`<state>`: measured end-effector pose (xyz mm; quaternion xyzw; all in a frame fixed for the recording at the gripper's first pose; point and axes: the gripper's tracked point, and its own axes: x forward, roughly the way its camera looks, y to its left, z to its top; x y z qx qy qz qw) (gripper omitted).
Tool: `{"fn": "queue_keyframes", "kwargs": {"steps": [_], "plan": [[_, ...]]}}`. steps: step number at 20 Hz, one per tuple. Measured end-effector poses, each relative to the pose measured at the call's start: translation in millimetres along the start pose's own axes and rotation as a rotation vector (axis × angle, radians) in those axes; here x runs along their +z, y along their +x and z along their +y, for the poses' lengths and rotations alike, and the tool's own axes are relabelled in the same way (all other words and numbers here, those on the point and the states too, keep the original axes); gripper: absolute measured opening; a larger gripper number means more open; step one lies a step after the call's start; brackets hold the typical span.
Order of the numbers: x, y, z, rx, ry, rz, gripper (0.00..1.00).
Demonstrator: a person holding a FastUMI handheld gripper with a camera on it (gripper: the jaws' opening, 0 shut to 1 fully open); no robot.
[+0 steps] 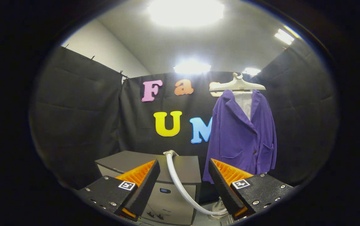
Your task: Iron the clothes twice with a garment steamer, once on the left side and once on the right side.
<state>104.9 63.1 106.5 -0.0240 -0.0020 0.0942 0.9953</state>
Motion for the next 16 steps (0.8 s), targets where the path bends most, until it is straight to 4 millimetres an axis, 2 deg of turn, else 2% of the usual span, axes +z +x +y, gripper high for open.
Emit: {"fn": "queue_keyframes", "kwargs": {"steps": [5, 9, 12, 16], "plan": [[45, 63, 13, 0.057, -0.008, -0.023, 0.95], [75, 120, 21, 0.1, -0.005, -0.023, 0.95], [88, 162, 28, 0.133, 0.024, 0.006, 0.95], [94, 214, 34, 0.173, 0.036, 0.055, 0.95]]}}
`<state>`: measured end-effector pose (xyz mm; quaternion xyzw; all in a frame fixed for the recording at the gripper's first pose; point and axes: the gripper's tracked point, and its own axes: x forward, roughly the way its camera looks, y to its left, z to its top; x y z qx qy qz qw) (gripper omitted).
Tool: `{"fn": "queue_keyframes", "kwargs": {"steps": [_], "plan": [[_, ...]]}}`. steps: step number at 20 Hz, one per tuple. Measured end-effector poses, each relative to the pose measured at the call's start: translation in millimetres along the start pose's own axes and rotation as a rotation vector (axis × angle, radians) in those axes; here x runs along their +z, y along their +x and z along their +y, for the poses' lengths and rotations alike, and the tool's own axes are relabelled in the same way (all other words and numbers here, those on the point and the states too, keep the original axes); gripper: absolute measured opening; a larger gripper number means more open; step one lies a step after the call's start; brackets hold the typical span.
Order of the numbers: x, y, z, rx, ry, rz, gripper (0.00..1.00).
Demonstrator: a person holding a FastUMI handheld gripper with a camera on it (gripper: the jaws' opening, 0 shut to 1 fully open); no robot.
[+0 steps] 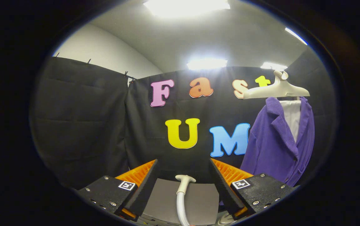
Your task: Iron the clothes twice with a garment steamer, once on the left side and once on the right side.
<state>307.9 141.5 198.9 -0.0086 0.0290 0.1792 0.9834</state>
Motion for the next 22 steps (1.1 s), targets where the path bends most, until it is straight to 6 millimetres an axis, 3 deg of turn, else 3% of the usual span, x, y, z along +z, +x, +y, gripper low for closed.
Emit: {"fn": "queue_keyframes", "kwargs": {"steps": [4, 9, 13, 22], "plan": [[-8, 53, 2, 0.054, 0.063, 0.067, 0.96], [-29, 115, -9, 0.065, 0.12, 0.166, 0.95], [-61, 156, -3, 0.119, 0.211, 0.297, 0.94], [-147, 214, -14, 0.108, 0.24, 0.549, 0.93]]}}
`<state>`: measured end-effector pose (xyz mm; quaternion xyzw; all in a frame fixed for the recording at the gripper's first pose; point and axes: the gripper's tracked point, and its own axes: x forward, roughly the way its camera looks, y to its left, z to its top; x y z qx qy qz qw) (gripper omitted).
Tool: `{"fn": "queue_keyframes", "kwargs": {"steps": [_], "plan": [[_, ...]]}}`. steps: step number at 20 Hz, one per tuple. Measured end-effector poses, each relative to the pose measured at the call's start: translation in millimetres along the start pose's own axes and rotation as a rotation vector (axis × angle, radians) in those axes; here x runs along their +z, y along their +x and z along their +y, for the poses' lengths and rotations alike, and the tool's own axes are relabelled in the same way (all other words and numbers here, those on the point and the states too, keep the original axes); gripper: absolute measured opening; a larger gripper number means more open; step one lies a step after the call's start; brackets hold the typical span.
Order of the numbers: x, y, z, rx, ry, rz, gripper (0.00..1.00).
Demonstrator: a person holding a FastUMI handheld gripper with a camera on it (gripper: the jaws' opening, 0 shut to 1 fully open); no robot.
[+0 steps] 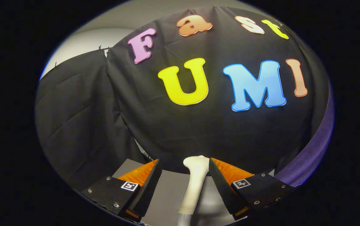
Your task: Iron the clothes twice with a garment steamer, once on the left side and once on the right side.
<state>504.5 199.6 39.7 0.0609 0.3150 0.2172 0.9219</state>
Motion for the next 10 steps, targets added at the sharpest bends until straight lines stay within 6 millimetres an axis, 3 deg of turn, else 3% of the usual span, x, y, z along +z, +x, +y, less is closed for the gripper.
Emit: {"fn": "queue_keyframes", "kwargs": {"steps": [5, 10], "plan": [[-39, 44, -13, -0.018, 0.038, 0.148, 0.9], [-77, 68, -26, -0.024, 0.043, 0.261, 0.81]]}}
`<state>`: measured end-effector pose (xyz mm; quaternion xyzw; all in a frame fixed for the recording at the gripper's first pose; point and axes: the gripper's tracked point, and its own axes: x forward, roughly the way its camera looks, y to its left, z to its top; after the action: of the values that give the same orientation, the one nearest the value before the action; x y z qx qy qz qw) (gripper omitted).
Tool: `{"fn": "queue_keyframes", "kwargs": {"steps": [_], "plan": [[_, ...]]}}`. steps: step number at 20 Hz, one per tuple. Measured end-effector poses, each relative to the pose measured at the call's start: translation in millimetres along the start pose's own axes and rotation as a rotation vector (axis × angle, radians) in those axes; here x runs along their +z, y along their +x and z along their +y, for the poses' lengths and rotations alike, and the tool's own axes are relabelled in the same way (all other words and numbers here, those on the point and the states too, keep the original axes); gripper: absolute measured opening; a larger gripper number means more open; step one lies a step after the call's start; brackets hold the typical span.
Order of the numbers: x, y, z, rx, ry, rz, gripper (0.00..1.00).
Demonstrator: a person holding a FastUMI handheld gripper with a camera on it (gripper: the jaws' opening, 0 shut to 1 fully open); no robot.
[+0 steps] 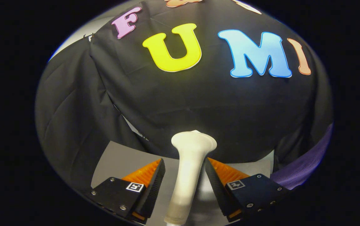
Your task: Iron the clothes twice with a garment steamer, once on the left side and once on the right side.
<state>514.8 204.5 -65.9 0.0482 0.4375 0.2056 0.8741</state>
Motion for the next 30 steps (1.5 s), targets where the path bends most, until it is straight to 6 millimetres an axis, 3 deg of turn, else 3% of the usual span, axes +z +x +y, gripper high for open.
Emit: {"fn": "queue_keyframes", "kwargs": {"steps": [3, 5, 12, 17, 19, 23, 30], "plan": [[-15, 12, -5, 0.02, 0.037, 0.061, 0.64], [-24, 14, -2, 0.045, 0.094, 0.074, 0.59], [-38, 19, 3, 0.136, 0.201, 0.118, 0.53], [-36, 15, 11, 0.151, 0.149, 0.05, 0.37], [-29, -9, 20, 0.173, 0.116, -0.037, 0.36], [-16, -85, 31, 0.138, 0.056, -0.273, 0.36], [-54, -175, 30, 0.048, -0.066, -0.479, 0.36]]}}
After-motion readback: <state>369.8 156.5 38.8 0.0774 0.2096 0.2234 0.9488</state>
